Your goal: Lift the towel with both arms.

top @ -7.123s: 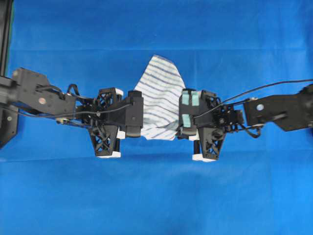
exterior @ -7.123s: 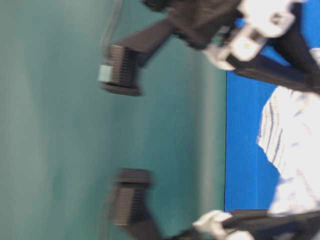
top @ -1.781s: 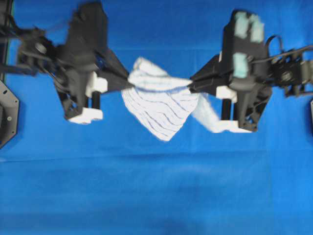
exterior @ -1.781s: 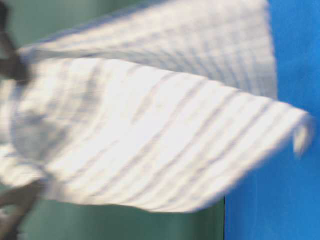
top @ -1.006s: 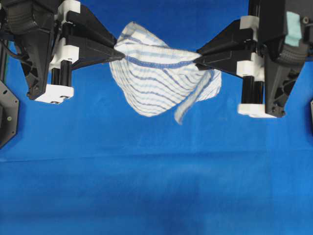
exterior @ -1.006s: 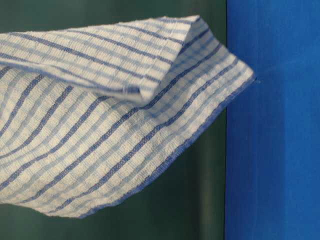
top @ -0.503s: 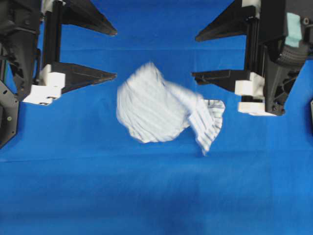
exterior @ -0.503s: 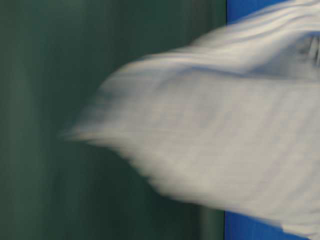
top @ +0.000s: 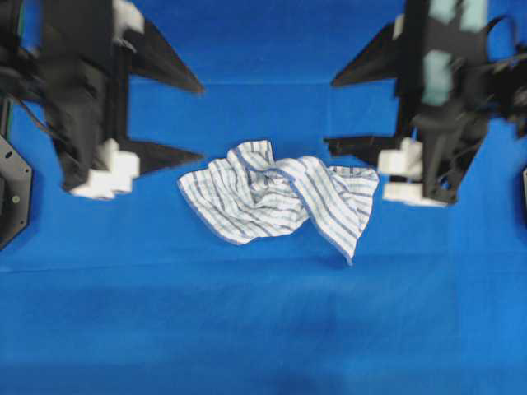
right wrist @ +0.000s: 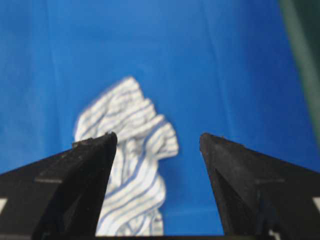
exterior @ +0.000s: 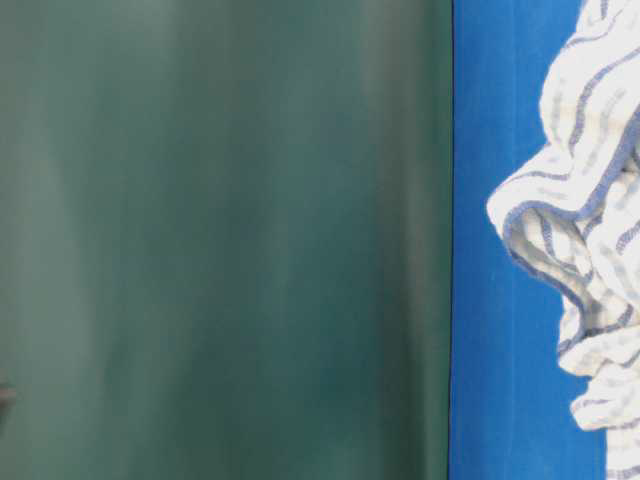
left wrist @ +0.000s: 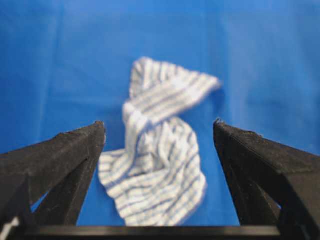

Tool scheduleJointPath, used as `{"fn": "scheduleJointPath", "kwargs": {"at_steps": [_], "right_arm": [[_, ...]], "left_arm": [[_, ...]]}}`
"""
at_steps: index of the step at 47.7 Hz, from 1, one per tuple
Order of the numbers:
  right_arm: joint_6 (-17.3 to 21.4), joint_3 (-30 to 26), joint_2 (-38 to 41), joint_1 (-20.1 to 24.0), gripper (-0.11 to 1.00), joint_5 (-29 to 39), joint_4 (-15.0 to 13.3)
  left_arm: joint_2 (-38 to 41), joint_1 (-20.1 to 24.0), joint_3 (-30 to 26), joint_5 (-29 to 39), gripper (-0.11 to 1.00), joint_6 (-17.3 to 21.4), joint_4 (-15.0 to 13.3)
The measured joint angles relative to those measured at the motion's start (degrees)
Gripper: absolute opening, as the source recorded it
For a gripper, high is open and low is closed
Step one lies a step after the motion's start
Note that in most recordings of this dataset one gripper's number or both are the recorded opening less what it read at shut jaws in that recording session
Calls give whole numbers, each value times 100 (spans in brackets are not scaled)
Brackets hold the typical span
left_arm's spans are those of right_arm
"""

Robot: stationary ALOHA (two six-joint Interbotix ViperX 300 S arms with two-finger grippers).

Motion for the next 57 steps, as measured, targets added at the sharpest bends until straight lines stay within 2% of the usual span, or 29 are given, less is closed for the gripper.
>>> {"fn": "scheduleJointPath", "kwargs": {"at_steps": [13,20,27,40,57], "right_arm": [[668,1362,114,44,67,-1090,9],[1028,2065,387,88,67,-1872,0],[1222,2549,800,114,67,-2505,9],[1239,2812,1705,114,67,-3393,0],[1239,2830,2628,-9,67,-3885,-9]], "left_arm": [[545,-255,1169,-1160,93,0,0],[896,-396,1600,-1846,93,0,0],[1310,-501,1907,-2514,93,18,0],[2391,-536,2188,-3524,93,9,-9],[3463,-571,2188,-3850,93,9,-9]]}}
